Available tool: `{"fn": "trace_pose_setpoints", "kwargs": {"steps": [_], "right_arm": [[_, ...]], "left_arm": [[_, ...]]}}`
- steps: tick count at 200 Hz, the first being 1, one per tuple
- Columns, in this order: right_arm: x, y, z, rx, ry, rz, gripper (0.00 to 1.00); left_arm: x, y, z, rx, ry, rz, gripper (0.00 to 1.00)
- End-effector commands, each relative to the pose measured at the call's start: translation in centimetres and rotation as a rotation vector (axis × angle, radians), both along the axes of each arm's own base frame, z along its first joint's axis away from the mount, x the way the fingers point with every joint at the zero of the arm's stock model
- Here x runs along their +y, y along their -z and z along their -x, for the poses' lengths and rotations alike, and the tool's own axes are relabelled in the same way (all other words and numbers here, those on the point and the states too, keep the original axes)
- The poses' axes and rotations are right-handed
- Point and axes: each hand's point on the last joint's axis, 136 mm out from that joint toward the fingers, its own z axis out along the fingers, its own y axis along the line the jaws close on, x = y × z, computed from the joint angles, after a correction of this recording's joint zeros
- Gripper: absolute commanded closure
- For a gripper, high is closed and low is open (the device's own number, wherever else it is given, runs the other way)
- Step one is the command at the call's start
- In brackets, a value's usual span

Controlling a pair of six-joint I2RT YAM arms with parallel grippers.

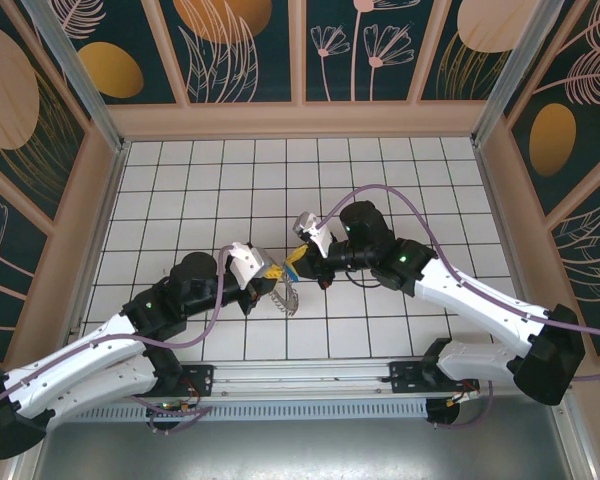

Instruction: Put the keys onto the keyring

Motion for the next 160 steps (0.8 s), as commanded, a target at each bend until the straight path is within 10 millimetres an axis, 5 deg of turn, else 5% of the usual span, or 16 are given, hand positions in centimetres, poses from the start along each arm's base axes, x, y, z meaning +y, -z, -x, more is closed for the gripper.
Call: {"fn": "trace_pose_setpoints", "kwargs": {"steps": [1, 160], "right_arm": [[1.13, -1.71, -0.17, -0.036, -0.015, -0.055, 1.0], [1.49, -1.13, -0.58, -0.034, 0.009, -0.024, 1.0]], "left_arm": [[-1.21, -2.21, 1.61, -0.041, 0.103, 0.076, 1.0], [-1.5, -1.98, 1.79, -0.033, 0.121, 0.066, 1.0]]}}
